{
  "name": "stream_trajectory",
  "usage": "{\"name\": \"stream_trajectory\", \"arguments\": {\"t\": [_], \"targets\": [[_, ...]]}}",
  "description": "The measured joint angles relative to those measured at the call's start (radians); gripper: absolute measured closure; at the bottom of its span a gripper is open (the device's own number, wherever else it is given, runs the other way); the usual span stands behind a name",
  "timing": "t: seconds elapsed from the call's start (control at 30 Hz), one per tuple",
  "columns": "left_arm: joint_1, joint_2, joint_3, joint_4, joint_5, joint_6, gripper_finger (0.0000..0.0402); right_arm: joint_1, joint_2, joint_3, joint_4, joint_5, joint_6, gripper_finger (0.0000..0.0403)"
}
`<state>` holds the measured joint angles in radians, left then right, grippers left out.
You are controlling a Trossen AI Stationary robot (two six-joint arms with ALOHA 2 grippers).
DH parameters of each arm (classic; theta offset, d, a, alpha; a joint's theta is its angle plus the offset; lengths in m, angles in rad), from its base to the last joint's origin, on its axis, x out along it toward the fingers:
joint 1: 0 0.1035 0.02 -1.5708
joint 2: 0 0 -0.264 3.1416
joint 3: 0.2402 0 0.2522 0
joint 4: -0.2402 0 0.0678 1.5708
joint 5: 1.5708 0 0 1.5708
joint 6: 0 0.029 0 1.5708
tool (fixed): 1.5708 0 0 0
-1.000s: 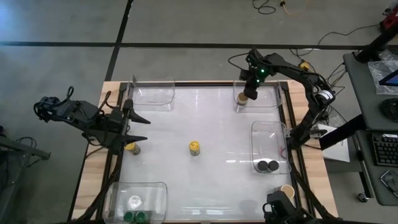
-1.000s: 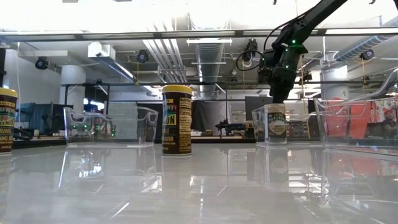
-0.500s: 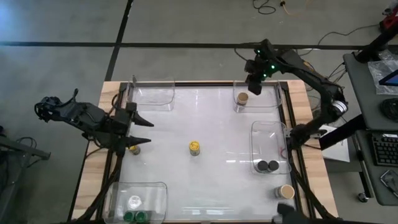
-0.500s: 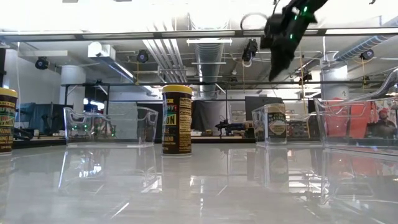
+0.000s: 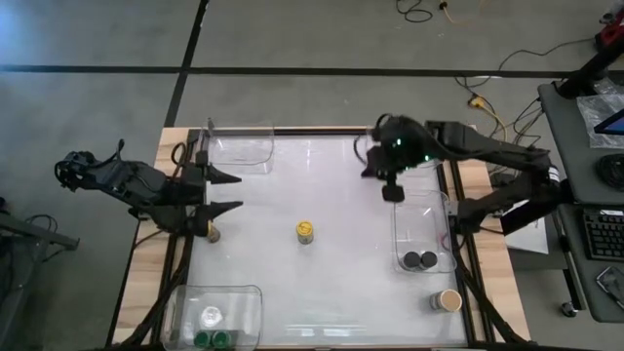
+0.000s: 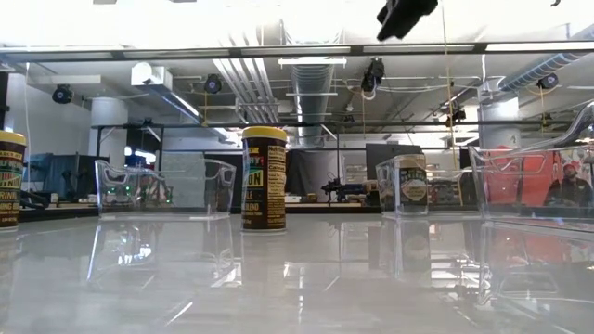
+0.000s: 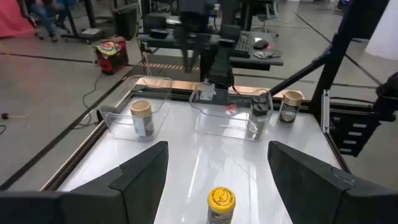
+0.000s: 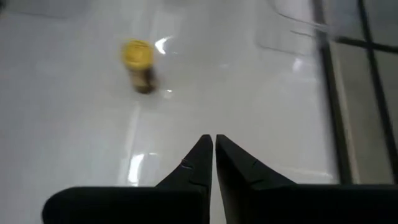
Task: Sort spices by type
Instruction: Put the gold seasoning bottle into the top right transparent bin
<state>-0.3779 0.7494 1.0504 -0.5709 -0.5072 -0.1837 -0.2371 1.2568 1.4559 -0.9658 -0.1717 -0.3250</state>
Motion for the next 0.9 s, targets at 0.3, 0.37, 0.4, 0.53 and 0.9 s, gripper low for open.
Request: {"name": "stream_trajectory", "arguments": {"t": [0.3,0.37,0.4,0.53,0.9], "targets": [[0.000,0.007,0.000,-0.002,0.009,0.015,0.0141,0.335,0.002,0.000,0.006,0.137,0.182,0.0320],[0.000,0.007,0.000,-0.003,0.025,0.017,0.0141,0.418,0.007,0.000,0.006,0.190,0.220,0.0295],[0.000,0.008,0.000,-0.004,0.027,0.019,0.0141,0.456,0.009,0.000,0.006,0.216,0.243,0.0282],[-0.001,0.017,0.000,-0.006,0.027,0.036,0.0141,0.600,0.029,0.000,0.018,0.307,0.363,0.0231],[-0.001,0.101,0.000,0.092,0.083,0.165,0.0141,0.821,0.240,0.155,-0.039,0.386,0.760,0.0136]]}}
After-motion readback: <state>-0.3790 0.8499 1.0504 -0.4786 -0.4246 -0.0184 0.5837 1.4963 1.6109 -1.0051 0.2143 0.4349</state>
